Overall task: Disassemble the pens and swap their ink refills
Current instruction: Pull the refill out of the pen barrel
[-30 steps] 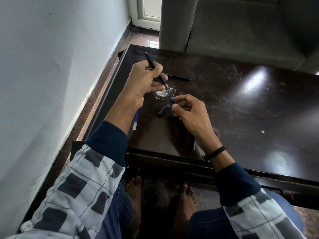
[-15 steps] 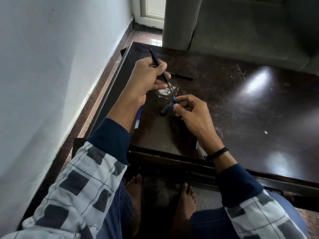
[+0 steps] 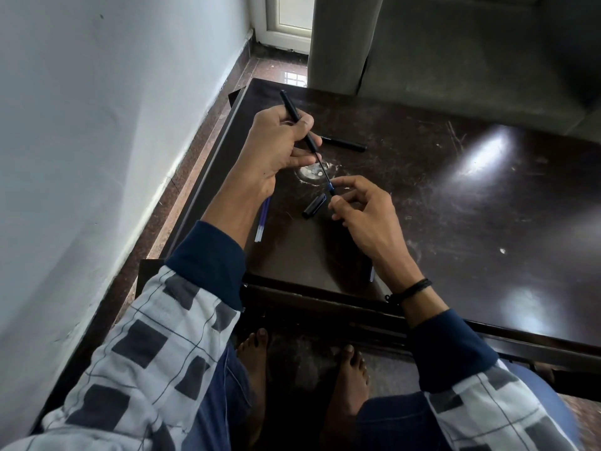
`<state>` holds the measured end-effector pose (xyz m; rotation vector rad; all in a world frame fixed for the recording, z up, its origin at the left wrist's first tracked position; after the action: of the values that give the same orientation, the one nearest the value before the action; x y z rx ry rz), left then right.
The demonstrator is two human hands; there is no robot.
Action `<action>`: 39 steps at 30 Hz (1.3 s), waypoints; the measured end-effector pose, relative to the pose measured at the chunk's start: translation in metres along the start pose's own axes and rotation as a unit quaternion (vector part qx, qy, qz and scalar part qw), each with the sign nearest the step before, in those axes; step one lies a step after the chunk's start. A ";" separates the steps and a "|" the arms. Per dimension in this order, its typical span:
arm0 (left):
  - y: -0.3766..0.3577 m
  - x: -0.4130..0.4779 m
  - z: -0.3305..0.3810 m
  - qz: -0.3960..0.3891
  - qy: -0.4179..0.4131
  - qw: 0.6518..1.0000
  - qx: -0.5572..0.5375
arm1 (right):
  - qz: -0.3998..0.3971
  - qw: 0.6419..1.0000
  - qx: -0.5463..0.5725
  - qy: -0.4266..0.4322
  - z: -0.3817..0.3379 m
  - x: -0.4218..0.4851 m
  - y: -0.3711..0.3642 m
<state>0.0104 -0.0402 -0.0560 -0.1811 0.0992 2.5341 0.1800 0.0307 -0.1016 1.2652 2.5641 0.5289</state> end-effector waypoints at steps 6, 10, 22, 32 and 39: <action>0.001 0.000 0.001 0.012 -0.004 1.000 -0.002 | 0.002 1.000 -0.002 -0.004 0.000 0.000 0.000; 0.002 0.000 0.003 0.021 -0.005 1.000 -0.011 | 0.002 1.000 -0.003 -0.010 0.000 0.000 0.000; 0.012 0.002 0.008 0.049 -0.010 0.998 -0.025 | 0.015 0.999 -0.021 -0.026 0.007 0.003 0.000; 0.008 0.001 0.006 0.035 -0.004 0.999 -0.020 | 0.019 0.987 -0.162 -0.002 0.006 0.000 0.003; 0.007 0.000 0.007 0.035 -0.003 0.999 -0.024 | 0.013 0.968 -0.244 0.052 0.004 -0.002 -0.001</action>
<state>0.0053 -0.0450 -0.0491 -0.1924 0.0434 2.6079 0.1818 0.0288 -0.1053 1.1147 2.2840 1.1716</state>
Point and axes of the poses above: each hand's wrist, its own x-axis towards the middle knuckle, its own y-axis out of the back of the hand, z = x × y, the point moved 2 cm from there along x, towards the middle knuckle, and after that the axes turned 8 degrees about z, right-handed, at the moved point
